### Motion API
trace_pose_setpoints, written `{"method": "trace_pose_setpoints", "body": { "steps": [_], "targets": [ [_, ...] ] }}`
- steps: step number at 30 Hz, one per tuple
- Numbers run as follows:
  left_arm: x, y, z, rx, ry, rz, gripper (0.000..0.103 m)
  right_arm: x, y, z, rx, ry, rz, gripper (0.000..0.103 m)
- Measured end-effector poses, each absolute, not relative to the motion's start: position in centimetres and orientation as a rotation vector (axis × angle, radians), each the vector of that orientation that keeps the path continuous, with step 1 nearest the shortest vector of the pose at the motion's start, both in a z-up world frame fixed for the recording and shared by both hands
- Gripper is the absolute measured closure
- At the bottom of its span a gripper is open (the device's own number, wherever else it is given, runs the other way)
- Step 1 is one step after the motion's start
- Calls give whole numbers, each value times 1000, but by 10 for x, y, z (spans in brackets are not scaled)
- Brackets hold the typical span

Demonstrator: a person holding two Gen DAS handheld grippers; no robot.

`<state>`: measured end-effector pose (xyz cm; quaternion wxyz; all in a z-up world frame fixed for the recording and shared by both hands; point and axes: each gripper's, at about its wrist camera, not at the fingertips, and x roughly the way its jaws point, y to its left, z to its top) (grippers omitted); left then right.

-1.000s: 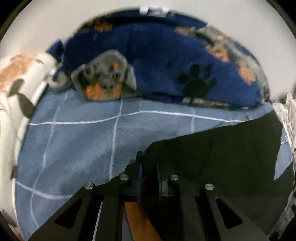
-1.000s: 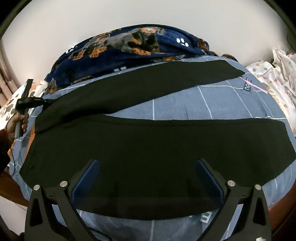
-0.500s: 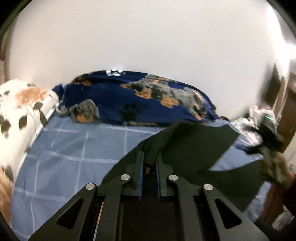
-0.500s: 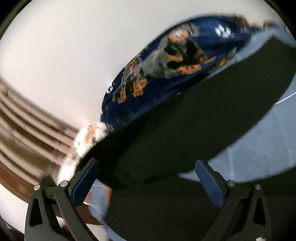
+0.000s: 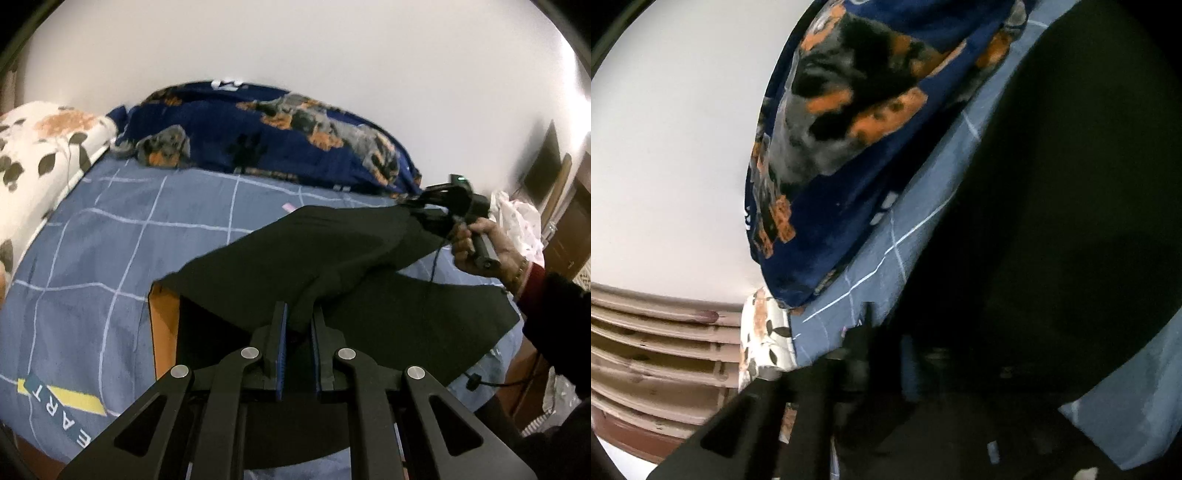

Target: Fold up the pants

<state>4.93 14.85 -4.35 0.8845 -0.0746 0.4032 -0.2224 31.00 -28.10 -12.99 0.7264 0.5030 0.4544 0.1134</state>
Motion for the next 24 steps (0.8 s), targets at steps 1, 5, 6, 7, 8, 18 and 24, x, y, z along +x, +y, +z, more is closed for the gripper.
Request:
{"method": "trace_pose_setpoints", "body": {
  "steps": [1,5,6,7,8,18,24],
  "targets": [
    [51,153,-44,-166,845,-449,92,301,-281,-125,1085,978,256,96],
    [55,175,-44,-204,868,-413,91,241,-278,-100,995,911,267,96],
    [56,180,-45,-204,879,-409,91,219,-276,-97,979,909,271,97],
    [56,184,-46,-198,891,-403,91,198,-275,-94,966,912,273,97],
    [54,186,-48,-182,903,-394,91,178,-272,-94,956,924,274,97],
    [21,194,-86,-94,1005,-349,91,47,-246,-151,1061,1063,199,99],
    [10,193,-98,-56,1011,-336,89,32,-245,-166,1089,1075,180,99]
  ]
}}
